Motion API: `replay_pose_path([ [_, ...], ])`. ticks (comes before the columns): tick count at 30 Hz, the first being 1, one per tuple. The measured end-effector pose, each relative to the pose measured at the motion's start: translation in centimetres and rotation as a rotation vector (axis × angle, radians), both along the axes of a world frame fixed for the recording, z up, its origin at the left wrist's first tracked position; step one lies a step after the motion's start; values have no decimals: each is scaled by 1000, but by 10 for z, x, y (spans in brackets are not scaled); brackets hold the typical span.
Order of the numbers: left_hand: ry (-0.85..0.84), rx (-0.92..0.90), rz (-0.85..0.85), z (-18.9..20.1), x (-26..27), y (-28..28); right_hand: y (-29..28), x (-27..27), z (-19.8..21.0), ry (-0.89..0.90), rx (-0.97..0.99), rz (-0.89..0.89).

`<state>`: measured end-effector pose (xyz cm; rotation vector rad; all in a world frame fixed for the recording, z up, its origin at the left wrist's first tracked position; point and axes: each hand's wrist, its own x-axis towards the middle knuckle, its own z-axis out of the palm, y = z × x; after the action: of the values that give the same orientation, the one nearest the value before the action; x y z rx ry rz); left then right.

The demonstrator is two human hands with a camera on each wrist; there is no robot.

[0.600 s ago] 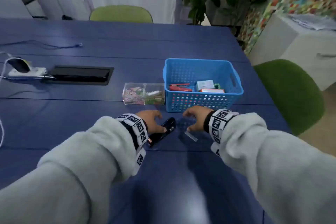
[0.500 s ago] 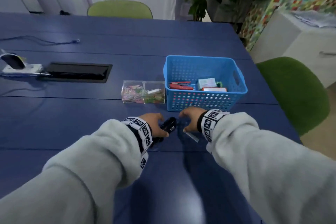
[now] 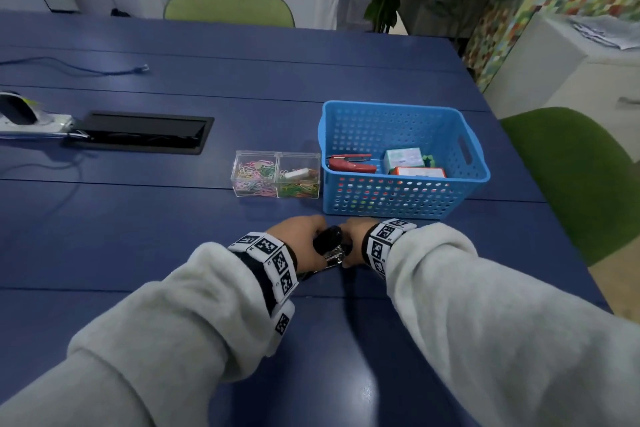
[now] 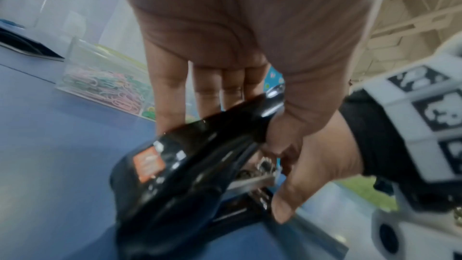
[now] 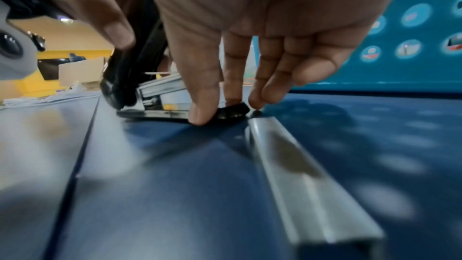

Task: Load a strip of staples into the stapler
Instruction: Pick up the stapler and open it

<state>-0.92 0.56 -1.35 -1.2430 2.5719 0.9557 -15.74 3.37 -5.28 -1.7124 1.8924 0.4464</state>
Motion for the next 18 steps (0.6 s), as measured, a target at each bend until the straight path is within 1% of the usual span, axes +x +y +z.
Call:
replay_pose_path([
  [5, 140, 49, 85, 10, 21, -3, 10, -5, 1, -7, -11, -42],
  [7, 177, 44, 138, 11, 38, -7, 12, -5, 0, -10, -14, -62],
  [9, 177, 28, 183, 10, 57, -15, 14, -5, 0, -22, -19, -71],
  [11, 129, 1, 208, 9, 74, -22, 15, -4, 1, -27, -16, -72],
  [13, 41, -26, 208, 5, 87, -29, 15, -3, 1, -19, -11, -65],
  [18, -217, -38, 142, -10, 90, -32, 12, -1, 2, -2, -4, -69],
])
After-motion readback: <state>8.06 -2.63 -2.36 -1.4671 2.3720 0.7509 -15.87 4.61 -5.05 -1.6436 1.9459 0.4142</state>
